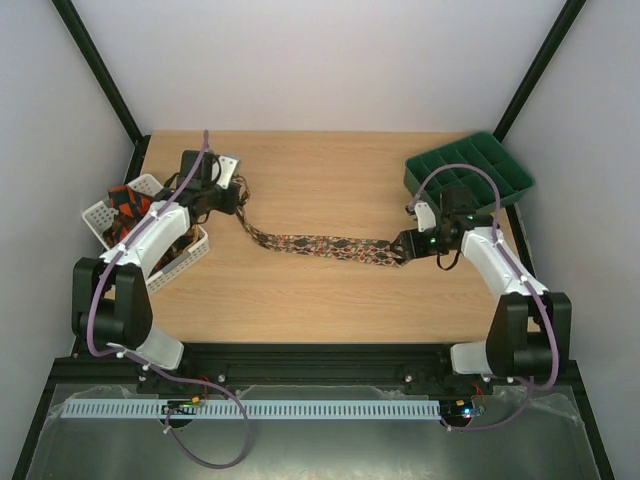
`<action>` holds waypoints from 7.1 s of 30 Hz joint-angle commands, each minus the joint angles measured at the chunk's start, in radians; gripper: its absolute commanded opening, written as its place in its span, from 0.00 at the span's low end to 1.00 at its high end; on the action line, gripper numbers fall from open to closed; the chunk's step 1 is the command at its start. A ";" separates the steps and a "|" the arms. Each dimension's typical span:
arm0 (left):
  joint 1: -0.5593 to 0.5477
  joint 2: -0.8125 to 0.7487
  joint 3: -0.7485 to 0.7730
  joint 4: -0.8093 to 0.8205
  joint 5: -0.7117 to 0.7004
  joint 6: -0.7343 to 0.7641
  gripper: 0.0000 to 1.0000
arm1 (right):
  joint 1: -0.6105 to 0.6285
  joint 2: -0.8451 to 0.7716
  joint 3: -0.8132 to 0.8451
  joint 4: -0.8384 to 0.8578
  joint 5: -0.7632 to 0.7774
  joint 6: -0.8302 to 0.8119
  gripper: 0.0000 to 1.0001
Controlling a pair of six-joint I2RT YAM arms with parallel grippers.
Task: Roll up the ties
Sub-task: Flatten out the tie at the center of the board, then move the tie to the center of the board, then adjust the tie at the center of the board.
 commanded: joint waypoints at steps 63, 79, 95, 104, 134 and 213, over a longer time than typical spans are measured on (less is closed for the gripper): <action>-0.483 0.440 0.307 -0.331 -0.292 0.315 0.77 | -0.394 0.072 -0.071 -0.122 0.369 -0.450 0.26; -0.176 0.094 -0.019 -0.394 -0.381 0.368 0.74 | -0.528 0.240 -0.119 0.017 0.533 -0.556 0.22; -0.252 0.019 0.054 -0.435 0.200 0.321 0.81 | -0.687 0.303 0.000 0.142 0.634 -0.909 0.22; -0.307 0.008 0.024 -0.409 0.270 0.408 0.84 | -0.675 0.244 0.198 -0.117 0.423 -0.830 0.28; -0.653 0.305 -0.038 -0.224 0.048 0.398 0.52 | -0.742 0.549 0.205 0.031 0.609 -0.766 0.22; -0.623 0.200 -0.242 0.269 0.117 0.474 0.71 | -0.010 0.356 0.175 -0.251 -0.376 -0.061 0.68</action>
